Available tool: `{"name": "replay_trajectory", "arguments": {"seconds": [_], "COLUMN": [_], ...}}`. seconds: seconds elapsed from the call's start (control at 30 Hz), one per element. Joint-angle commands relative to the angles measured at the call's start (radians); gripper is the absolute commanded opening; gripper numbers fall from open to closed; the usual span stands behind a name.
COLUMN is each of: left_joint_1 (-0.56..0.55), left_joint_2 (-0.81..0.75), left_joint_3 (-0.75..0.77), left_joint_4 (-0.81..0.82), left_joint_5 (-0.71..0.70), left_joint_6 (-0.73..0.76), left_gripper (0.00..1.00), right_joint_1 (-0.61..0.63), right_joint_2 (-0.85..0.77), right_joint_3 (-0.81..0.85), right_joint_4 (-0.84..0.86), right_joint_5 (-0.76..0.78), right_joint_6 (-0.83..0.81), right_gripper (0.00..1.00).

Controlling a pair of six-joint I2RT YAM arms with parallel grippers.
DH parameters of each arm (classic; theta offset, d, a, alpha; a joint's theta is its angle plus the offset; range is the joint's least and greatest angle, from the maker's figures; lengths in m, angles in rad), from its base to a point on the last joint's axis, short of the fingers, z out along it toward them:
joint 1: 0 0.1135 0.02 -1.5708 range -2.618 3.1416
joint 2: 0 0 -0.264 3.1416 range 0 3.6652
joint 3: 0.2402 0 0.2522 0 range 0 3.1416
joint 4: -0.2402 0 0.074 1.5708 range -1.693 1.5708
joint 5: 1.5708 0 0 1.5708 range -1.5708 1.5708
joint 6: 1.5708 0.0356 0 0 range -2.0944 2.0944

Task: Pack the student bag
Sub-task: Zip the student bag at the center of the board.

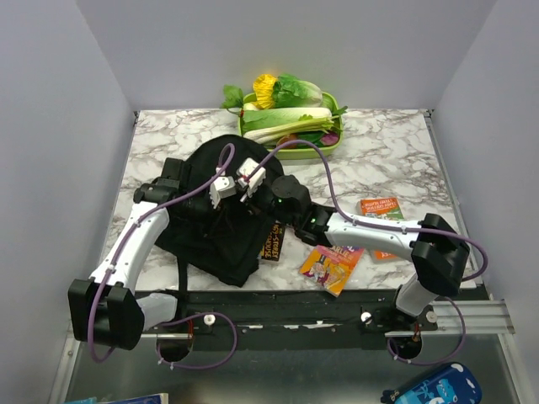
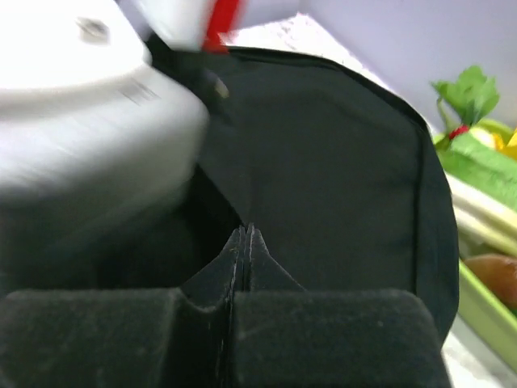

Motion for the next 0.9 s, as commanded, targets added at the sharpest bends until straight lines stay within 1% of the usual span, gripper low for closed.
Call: {"name": "replay_trajectory", "arguments": {"seconds": [0.0, 0.13, 0.23, 0.3, 0.33, 0.4, 0.53, 0.57, 0.63, 0.77, 0.87], "left_joint_1": [0.002, 0.002, -0.002, -0.025, -0.037, -0.083, -0.149, -0.151, -0.154, -0.166, -0.201], "left_joint_2": [-0.002, 0.033, 0.050, 0.061, 0.076, 0.092, 0.134, 0.145, 0.182, 0.207, 0.230], "left_joint_3": [-0.027, -0.027, -0.019, -0.008, -0.004, 0.004, -0.027, -0.033, -0.036, -0.050, -0.038], "left_joint_4": [-0.020, 0.017, 0.086, 0.138, 0.147, 0.176, 0.290, 0.331, 0.360, 0.440, 0.431], "left_joint_5": [0.027, -0.006, -0.015, -0.029, -0.047, -0.064, -0.111, -0.118, -0.127, -0.125, -0.113], "left_joint_6": [0.050, 0.046, -0.008, -0.042, -0.045, -0.081, -0.169, -0.178, -0.204, -0.220, -0.207], "left_gripper": [0.40, 0.40, 0.40, 0.41, 0.41, 0.41, 0.43, 0.44, 0.45, 0.46, 0.46], "right_joint_1": [-0.053, -0.067, -0.081, -0.087, -0.090, -0.093, -0.099, -0.101, -0.108, -0.138, -0.170], "right_joint_2": [0.003, 0.018, 0.036, 0.043, 0.053, 0.064, 0.078, 0.079, 0.078, 0.073, 0.076], "right_joint_3": [-0.102, -0.124, -0.113, -0.101, -0.087, -0.072, -0.059, -0.059, -0.061, -0.073, -0.073], "right_joint_4": [0.138, 0.138, 0.132, 0.126, 0.120, 0.112, 0.108, 0.108, 0.109, 0.118, 0.128], "right_joint_5": [-0.068, -0.095, -0.135, -0.152, -0.189, -0.211, -0.249, -0.251, -0.261, -0.307, -0.361], "right_joint_6": [0.104, 0.165, 0.219, 0.236, 0.282, 0.307, 0.354, 0.362, 0.386, 0.456, 0.529], "right_gripper": [0.01, 0.01, 0.01, 0.01, 0.01, 0.01, 0.01, 0.01, 0.01, 0.01, 0.01]}}
